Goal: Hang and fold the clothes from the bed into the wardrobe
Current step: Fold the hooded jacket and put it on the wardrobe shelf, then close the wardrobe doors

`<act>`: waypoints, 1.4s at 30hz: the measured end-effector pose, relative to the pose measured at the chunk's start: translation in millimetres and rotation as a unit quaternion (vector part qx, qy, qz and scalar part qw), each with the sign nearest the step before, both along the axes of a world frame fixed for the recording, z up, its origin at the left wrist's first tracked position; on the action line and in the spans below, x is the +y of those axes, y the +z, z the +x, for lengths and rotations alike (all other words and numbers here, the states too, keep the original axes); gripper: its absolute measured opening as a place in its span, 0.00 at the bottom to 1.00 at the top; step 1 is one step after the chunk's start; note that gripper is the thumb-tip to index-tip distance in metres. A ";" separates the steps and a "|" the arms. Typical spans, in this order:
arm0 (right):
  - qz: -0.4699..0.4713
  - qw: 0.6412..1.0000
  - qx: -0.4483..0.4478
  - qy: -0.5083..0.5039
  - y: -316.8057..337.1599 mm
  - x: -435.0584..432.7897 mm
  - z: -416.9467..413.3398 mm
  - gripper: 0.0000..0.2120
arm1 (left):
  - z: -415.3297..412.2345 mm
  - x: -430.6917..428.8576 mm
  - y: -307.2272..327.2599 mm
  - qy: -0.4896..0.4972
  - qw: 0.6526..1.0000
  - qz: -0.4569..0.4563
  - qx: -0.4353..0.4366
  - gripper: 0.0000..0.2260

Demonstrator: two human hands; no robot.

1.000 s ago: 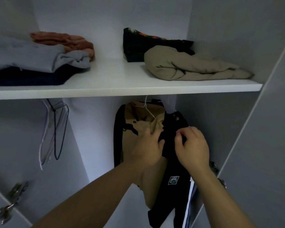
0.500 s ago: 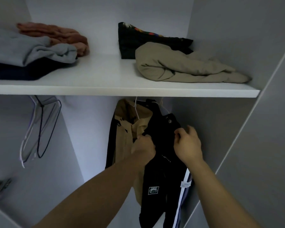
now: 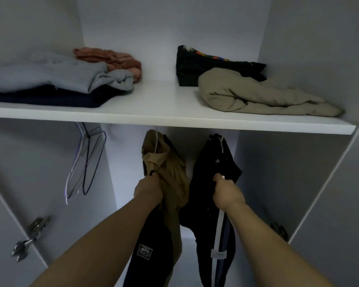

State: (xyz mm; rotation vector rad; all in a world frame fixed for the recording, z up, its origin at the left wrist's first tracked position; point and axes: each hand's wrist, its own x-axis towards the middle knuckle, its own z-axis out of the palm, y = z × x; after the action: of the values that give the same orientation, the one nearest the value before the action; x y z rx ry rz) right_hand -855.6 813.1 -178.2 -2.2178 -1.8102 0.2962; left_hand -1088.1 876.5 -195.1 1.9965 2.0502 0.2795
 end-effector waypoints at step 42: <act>0.163 0.933 0.117 0.298 80.8 -167.9 -220.0 0.13 | -169.8 -304.1 53.5 0.084 0.955 0.275 -0.079 0.15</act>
State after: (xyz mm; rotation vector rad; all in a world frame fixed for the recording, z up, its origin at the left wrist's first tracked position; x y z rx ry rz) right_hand -1075.7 645.3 -97.4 -1.3172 -2.1627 0.3252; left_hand -1257.9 572.4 -141.6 1.9857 2.2052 1.1157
